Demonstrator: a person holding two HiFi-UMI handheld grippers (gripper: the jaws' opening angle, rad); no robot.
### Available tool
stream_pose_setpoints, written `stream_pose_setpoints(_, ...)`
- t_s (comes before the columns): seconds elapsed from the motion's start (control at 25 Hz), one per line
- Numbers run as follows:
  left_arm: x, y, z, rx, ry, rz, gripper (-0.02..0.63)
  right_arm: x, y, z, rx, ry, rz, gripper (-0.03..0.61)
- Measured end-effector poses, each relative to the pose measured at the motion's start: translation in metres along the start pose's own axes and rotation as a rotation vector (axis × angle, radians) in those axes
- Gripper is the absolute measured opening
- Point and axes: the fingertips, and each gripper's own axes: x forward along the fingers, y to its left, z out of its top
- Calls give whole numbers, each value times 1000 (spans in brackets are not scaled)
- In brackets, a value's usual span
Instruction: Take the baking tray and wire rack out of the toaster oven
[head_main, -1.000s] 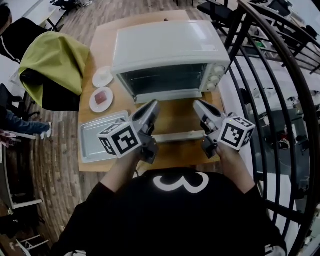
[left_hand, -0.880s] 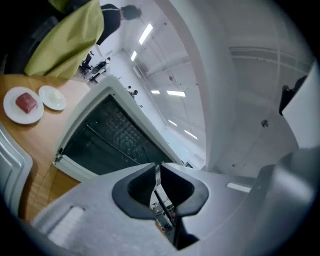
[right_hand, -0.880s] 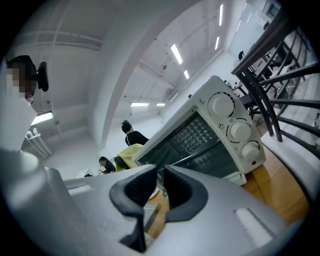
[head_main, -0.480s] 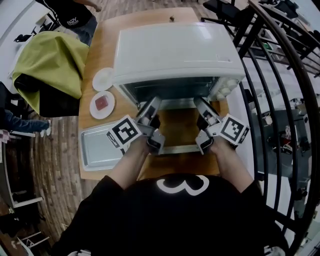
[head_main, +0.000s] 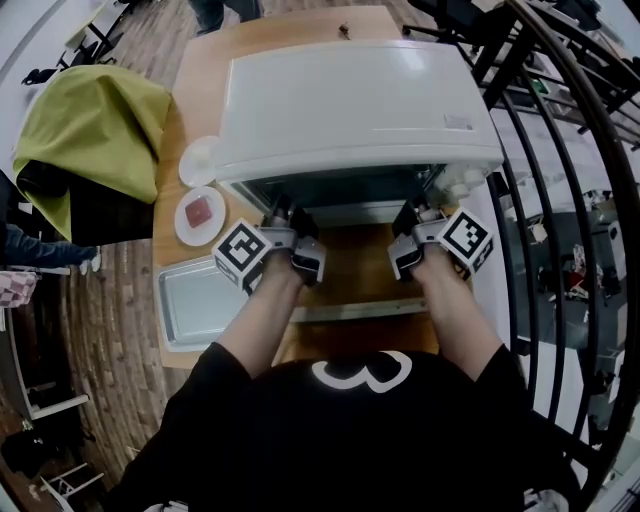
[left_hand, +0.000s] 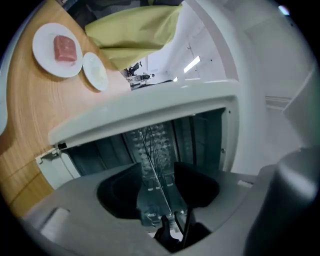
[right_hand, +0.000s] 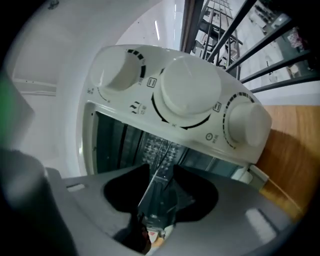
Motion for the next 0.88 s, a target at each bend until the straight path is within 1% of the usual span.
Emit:
stream_pose_setpoints(0.08, 5, 8, 7, -11, -14, 15, 196, 8, -3, 1, 19, -13, -1, 143)
stream_pose_setpoints(0.2, 12, 10, 9, -25, -28, 11, 191, 16, -5, 3, 57, -29, 14, 143)
stream_pose_setpoints(0.36, 19, 14, 11, -29, -33, 7, 154, 29, 0, 5, 68, -37, 51, 141)
stream_pose_setpoints(0.4, 19, 15, 11, -34, -32, 7, 125, 31, 1, 5, 67, -40, 56, 126)
stream_pose_setpoints(0.44, 19, 14, 11, -38, -32, 4, 112, 31, 3, 5, 67, -44, 61, 101)
stream_pose_setpoints(0.6, 17, 12, 9, -40, -24, 3, 82, 30, 8, 6, 68, -51, 80, 56)
stream_pose_setpoints(0.68, 16, 14, 9, -45, -24, 16, 48, 30, 7, 6, 69, -54, 79, 30)
stream_pose_setpoints(0.88, 22, 18, 11, -76, -24, 27, 34, 33, 4, 8, 78, -54, 72, 20)
